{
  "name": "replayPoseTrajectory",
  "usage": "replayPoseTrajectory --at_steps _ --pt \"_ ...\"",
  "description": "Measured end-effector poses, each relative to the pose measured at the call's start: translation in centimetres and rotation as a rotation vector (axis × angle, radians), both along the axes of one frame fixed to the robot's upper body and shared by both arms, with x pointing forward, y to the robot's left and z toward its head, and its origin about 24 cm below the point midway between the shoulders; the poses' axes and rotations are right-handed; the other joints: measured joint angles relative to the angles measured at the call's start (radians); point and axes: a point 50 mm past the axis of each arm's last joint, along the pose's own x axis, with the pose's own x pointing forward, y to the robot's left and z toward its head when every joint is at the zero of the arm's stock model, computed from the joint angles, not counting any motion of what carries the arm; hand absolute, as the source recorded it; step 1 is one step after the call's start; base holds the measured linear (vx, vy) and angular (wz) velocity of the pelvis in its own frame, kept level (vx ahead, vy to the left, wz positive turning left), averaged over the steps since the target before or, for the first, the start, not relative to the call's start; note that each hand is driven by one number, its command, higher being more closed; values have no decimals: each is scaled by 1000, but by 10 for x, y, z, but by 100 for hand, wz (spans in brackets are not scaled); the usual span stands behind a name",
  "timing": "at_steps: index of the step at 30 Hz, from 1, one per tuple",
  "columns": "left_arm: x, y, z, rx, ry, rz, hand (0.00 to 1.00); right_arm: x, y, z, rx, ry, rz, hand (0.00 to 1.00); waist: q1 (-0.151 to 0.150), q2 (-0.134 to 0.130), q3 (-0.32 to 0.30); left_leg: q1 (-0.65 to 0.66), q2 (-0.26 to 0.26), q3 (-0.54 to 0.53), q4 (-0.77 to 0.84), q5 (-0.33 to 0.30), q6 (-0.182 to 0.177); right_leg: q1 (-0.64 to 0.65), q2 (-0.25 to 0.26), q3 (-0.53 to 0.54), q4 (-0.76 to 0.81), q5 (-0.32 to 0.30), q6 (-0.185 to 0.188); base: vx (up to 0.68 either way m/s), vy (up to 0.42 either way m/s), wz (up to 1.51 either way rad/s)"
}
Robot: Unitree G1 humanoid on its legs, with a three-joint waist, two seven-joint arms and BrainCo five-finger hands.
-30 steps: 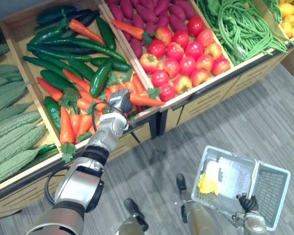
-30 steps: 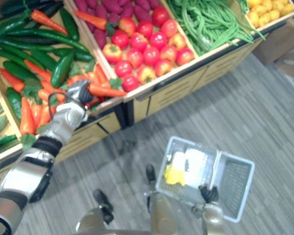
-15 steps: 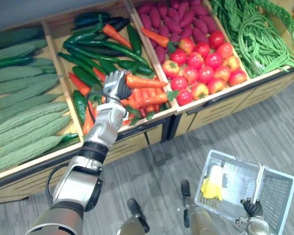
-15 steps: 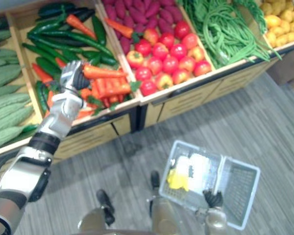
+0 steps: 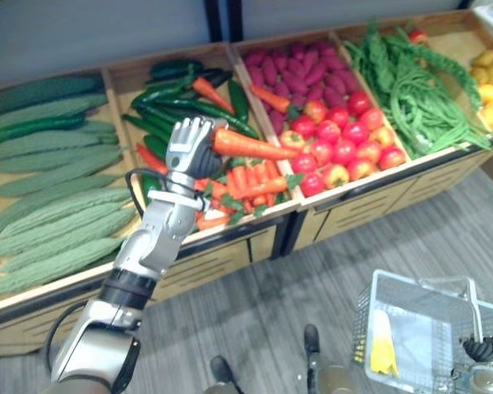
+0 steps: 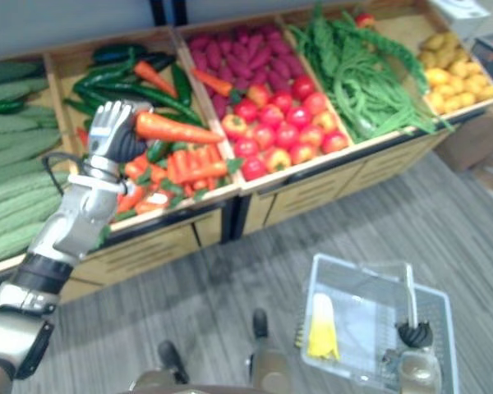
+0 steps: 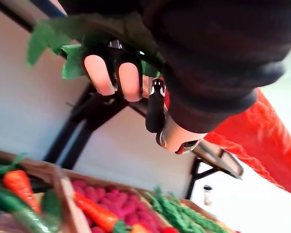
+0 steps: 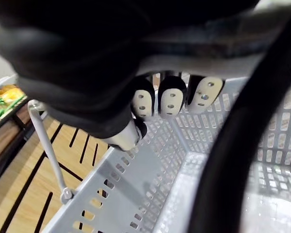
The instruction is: Pick vegetable in the basket
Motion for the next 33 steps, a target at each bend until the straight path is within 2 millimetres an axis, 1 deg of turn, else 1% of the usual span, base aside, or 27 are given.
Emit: replayPoseTrajectory --at_steps 1,2,4,5,7,8,10,12,15,16,18,20,21,23,24,26,28,30,33 --pt "-5 -5 -5 12 10 -35 100 7 -5 8 -34 0 41 100 0 -1 -16 19 -1 30 1 -12 -9 -1 6 30 -1 1 2 61 12 -57" --pt "-7 -7 -6 19 16 -51 100 11 -6 13 -63 7 78 100 1 -1 -22 30 0 48 3 -17 -10 0 10 47 0 2 3 71 11 -79" --pt "-17 -15 -12 37 27 -116 100 32 -5 34 -153 -1 238 100 0 -1 -46 57 13 110 33 -51 -24 0 26 103 -1 2 5 42 -5 -79" --pt "-18 -18 -13 43 27 -134 100 37 -5 39 -178 -4 275 100 0 0 -50 61 20 125 39 -60 -28 1 28 117 -1 0 7 24 -23 -61" --pt "-24 -33 -15 71 30 -214 100 48 -7 56 -257 3 396 100 -1 3 -65 81 32 158 60 -74 -37 2 46 144 -1 0 7 40 -30 -46" --pt "-26 -36 -15 77 31 -231 100 51 -7 60 -268 1 419 100 -1 3 -66 85 36 165 64 -75 -37 3 50 150 -1 2 4 54 -27 -38" --pt "-31 -46 -18 102 44 -287 100 62 2 70 -323 0 530 100 -3 4 -74 101 53 192 78 -82 -44 7 68 168 3 3 4 27 -29 -32" --pt "-33 -51 -20 114 52 -319 100 67 9 72 -340 10 604 100 -2 4 -81 113 61 212 89 -89 -53 9 77 179 4 3 4 14 -23 -26" --pt "-38 -61 -26 143 77 -383 100 71 19 73 -356 40 705 100 -3 14 -88 130 80 237 114 -112 -61 20 89 184 8 3 3 -11 -22 -24" --pt "-43 -68 -27 155 80 -423 100 75 24 77 -380 49 763 100 -5 18 -91 129 86 244 135 -127 -62 19 90 193 8 3 3 -31 -10 -23" --pt "-48 -75 -30 146 99 -485 100 80 31 82 -399 57 835 100 -6 25 -95 130 92 262 156 -141 -62 18 93 204 8 3 3 -32 0 -21" --pt "-57 -86 -36 157 131 -567 100 86 43 89 -429 54 949 100 -15 36 -102 133 103 279 188 -162 -63 18 98 220 8 3 3 -27 0 -23" --pt "-59 -88 -36 153 142 -588 100 88 47 90 -436 51 982 100 -17 37 -103 134 108 286 198 -168 -65 18 101 226 9 3 3 -24 -9 -31" --pt "-66 -96 -41 150 175 -654 100 100 67 97 -453 25 1105 100 -25 42 -106 150 127 322 236 -189 -73 17 120 259 16 3 3 -19 -9 -44" --pt "-67 -98 -42 150 185 -669 100 103 71 100 -461 19 1136 100 -27 44 -108 153 134 329 247 -196 -77 17 126 266 19 3 3 -16 -9 -51" --pt "-73 -104 -44 160 191 -708 100 108 81 108 -486 -7 1208 100 -28 53 -114 164 146 361 267 -211 -84 14 142 293 25 3 3 -15 -9 -45" --pt "-81 -111 -46 181 201 -763 100 114 91 121 -532 -22 1300 100 -31 71 -139 166 158 400 287 -226 -92 -4 160 322 27 3 2 -6 -2 -45" --pt "-86 -116 -47 196 205 -807 100 117 97 130 -543 -42 1346 100 -31 79 -144 172 163 422 296 -230 -97 -11 170 341 28 7 -2 11 4 -38" --pt "-91 -121 -51 189 242 -859 100 122 106 141 -567 -67 1406 100 -31 81 -145 186 167 454 300 -232 -101 -20 186 369 28 15 -2 2 0 -31"
